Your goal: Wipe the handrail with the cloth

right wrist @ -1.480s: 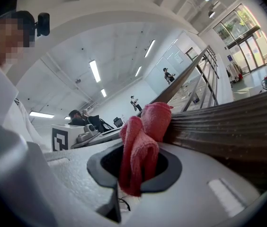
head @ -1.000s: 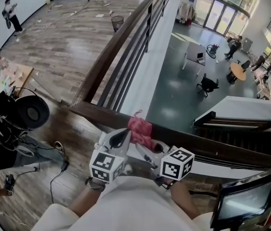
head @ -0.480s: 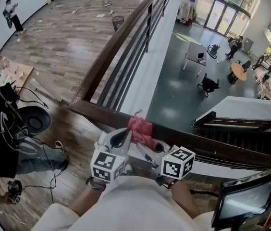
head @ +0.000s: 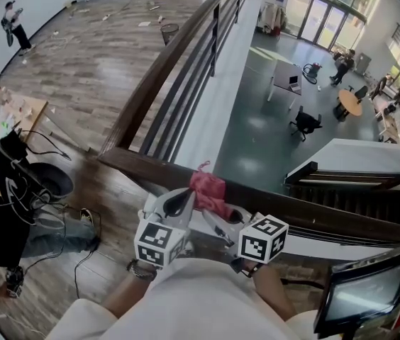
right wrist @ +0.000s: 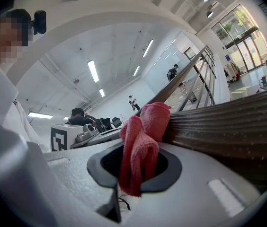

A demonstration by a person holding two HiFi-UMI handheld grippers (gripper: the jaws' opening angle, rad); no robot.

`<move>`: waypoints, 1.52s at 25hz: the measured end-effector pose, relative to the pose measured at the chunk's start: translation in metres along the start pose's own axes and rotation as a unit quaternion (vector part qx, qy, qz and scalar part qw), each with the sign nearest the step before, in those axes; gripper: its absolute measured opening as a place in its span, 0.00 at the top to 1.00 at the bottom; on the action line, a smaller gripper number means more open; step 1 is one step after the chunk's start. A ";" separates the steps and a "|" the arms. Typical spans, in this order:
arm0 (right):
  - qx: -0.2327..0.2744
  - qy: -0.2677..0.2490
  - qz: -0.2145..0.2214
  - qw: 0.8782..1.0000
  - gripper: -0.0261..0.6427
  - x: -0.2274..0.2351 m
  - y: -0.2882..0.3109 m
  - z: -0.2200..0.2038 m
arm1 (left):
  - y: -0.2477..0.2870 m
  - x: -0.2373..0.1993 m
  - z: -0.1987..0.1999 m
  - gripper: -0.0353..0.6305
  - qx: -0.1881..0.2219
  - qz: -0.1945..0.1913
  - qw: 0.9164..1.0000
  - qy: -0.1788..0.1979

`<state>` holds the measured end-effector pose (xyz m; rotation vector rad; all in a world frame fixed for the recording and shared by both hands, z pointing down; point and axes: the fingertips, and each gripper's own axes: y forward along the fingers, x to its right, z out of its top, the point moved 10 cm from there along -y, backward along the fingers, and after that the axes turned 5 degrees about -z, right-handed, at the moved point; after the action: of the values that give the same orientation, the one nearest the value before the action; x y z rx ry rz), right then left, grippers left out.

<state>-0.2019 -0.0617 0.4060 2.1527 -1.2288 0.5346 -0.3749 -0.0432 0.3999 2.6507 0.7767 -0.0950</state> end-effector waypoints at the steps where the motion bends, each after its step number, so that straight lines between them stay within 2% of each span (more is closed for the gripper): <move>1: 0.000 0.000 -0.001 1.000 0.87 0.001 -0.001 0.000 | 0.001 0.001 0.000 0.94 0.000 -0.001 1.000 0.000; 38: 0.016 0.015 -0.025 0.999 0.87 0.024 -0.048 -0.007 | 0.028 0.043 -0.001 0.94 -0.002 -0.031 1.000 0.007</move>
<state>-0.1487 -0.0532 0.4113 2.1870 -1.1552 0.5673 -0.3241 -0.0428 0.4036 2.6264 0.8615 -0.0910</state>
